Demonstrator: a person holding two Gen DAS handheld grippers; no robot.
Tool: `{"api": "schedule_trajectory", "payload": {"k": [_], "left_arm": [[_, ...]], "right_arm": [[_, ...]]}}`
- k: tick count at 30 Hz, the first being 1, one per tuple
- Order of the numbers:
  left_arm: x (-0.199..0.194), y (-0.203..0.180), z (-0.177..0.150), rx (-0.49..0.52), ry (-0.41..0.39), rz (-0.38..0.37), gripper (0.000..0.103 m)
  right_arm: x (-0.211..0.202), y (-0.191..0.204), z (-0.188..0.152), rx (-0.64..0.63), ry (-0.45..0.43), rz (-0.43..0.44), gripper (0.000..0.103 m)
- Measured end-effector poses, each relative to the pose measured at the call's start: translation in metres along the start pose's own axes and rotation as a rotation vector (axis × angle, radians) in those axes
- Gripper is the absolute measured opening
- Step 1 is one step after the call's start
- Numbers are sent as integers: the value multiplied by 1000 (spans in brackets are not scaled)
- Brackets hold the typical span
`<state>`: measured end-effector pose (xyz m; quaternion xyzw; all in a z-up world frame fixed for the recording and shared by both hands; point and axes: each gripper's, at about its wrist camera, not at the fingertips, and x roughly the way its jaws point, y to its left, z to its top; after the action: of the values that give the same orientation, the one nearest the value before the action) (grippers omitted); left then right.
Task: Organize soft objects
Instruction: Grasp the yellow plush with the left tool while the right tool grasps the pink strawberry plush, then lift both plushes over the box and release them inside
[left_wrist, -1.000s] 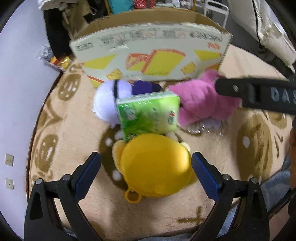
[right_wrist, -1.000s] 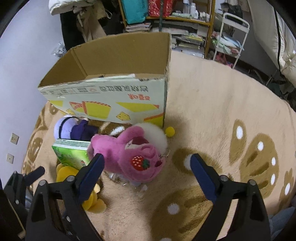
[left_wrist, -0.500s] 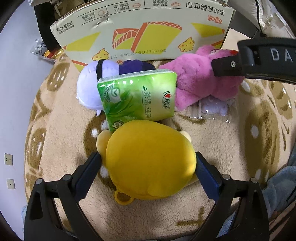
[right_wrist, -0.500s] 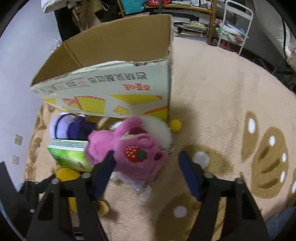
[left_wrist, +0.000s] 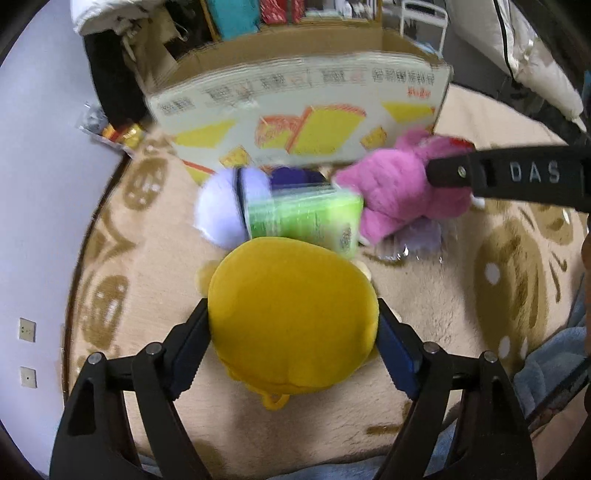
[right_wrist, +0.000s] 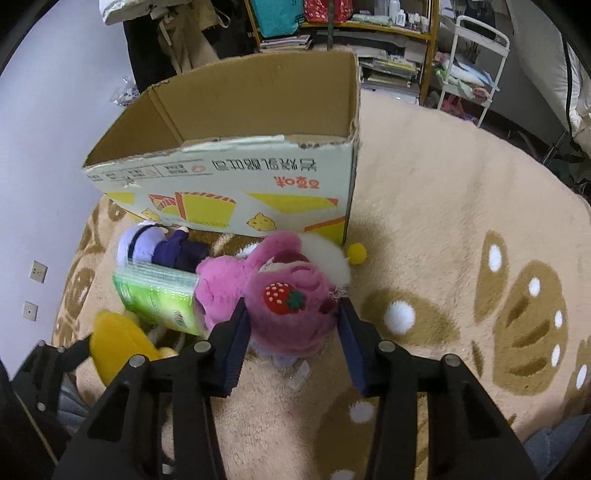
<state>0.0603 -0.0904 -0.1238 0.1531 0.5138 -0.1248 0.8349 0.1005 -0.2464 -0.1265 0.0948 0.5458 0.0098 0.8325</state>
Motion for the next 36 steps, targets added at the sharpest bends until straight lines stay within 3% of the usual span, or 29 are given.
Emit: {"api": "schedule_trajectory", "payload": {"k": [12, 21, 36], "left_arm": [[-48, 28, 12, -62, -170, 47, 82], [-71, 40, 18, -67, -292, 105, 82], [-116, 54, 24, -106, -537, 138, 82]], "right_arm": [[-49, -10, -1, 49, -130, 8, 48], [-89, -7, -5, 46, -276, -2, 48], [-139, 5, -14, 26, -492, 35, 48]]}}
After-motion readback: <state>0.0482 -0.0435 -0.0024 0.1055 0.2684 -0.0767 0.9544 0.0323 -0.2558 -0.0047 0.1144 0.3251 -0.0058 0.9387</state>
